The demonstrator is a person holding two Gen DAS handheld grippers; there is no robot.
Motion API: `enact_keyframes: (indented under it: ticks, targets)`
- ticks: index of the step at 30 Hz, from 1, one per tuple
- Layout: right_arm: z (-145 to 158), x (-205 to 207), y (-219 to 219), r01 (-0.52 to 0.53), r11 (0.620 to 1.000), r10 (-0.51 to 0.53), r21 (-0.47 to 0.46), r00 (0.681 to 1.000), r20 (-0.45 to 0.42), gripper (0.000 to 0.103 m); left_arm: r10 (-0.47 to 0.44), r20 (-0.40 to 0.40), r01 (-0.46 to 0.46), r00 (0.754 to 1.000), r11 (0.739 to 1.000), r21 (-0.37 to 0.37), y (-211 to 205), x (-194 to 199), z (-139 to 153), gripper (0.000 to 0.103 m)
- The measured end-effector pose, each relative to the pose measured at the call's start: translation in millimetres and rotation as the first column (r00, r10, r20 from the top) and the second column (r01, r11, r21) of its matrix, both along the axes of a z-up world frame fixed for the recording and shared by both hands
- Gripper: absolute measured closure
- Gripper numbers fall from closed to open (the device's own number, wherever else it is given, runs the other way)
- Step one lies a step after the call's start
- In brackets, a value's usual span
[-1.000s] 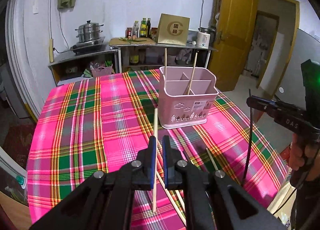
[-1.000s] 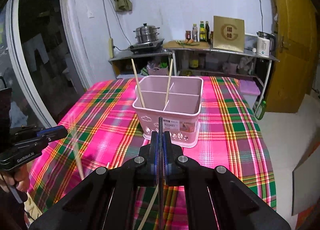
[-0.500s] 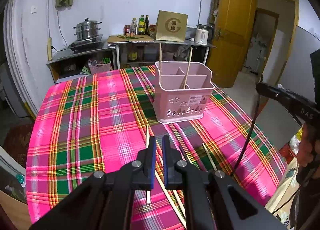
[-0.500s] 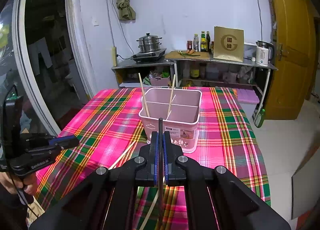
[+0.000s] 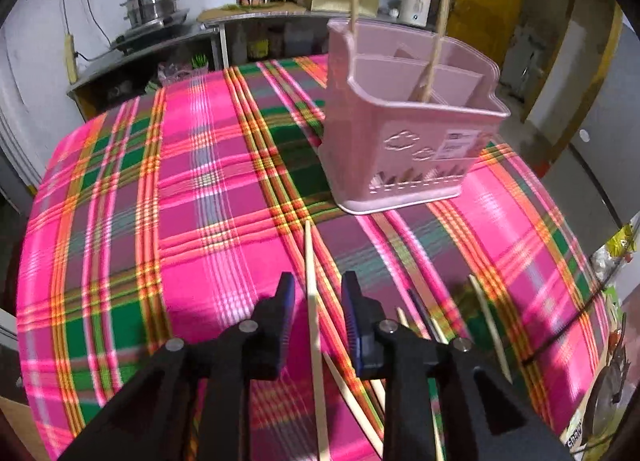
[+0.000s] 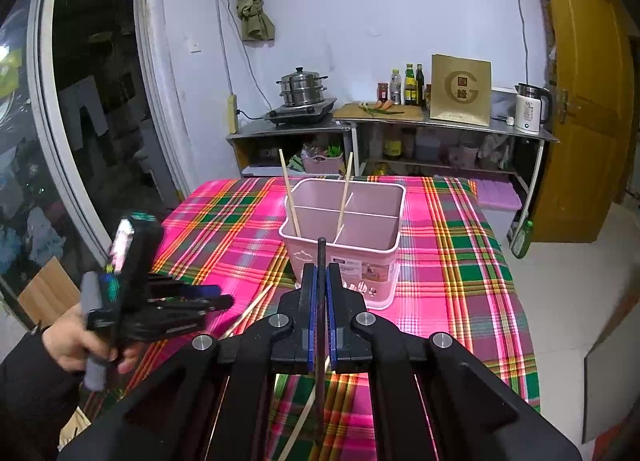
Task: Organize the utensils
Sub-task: 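Carry the held chopsticks up toward the pink basket with both tools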
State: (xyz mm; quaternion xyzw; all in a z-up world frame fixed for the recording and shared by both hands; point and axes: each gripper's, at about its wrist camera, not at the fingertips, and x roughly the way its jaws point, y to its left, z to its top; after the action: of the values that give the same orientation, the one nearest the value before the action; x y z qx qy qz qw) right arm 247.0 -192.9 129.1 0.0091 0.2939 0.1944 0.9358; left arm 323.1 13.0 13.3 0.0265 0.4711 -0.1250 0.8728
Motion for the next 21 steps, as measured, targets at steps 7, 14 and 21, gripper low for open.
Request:
enact_keyframes:
  ticks: [7, 14, 21]
  targets:
    - [1, 4, -1, -0.008, 1.0, 0.008, -0.01, 1.0, 0.004, 0.099, 0.011, -0.073, -0.008, 0.997, 0.999, 0.037, -3, 36, -31, 0.078]
    - [2, 8, 2, -0.016, 1.0, 0.017, -0.021, 1.0, 0.008, 0.099, 0.022, -0.103, -0.016, 0.994, 0.998, 0.058, -5, 53, -37, 0.078]
    - [0, 11, 3, -0.014, 1.0, 0.014, -0.017, 1.0, 0.003, 0.099, 0.018, -0.11, -0.01, 0.994, 0.997, 0.078, -12, 57, -37, 0.088]
